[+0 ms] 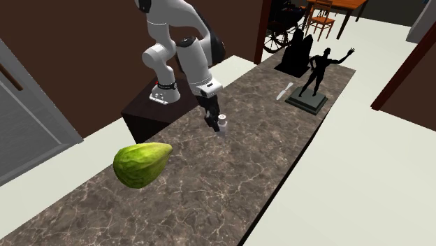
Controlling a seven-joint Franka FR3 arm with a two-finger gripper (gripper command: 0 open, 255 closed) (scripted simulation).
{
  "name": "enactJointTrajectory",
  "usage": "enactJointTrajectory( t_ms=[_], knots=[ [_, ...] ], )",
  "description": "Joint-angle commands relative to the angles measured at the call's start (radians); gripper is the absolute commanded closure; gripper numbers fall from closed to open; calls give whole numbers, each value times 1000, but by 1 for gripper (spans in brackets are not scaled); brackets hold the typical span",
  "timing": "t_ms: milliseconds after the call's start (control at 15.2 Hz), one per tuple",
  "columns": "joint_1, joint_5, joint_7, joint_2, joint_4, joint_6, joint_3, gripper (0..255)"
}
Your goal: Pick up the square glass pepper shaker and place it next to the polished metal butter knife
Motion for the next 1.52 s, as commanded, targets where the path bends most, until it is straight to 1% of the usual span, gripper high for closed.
enactJointTrajectory(
  t_ms=[0,594,792,990,1452],
  knots=[
    [5,-19,17,-15,10,-20,-4,255],
    [12,-72,65,-53,78,-112,-15,255],
    [67,-148,165,-127,-4,-71,6,255],
    [109,-220,270,-192,-74,-39,40,255],
    [173,-356,510,-298,-191,5,145,255]
  ],
)
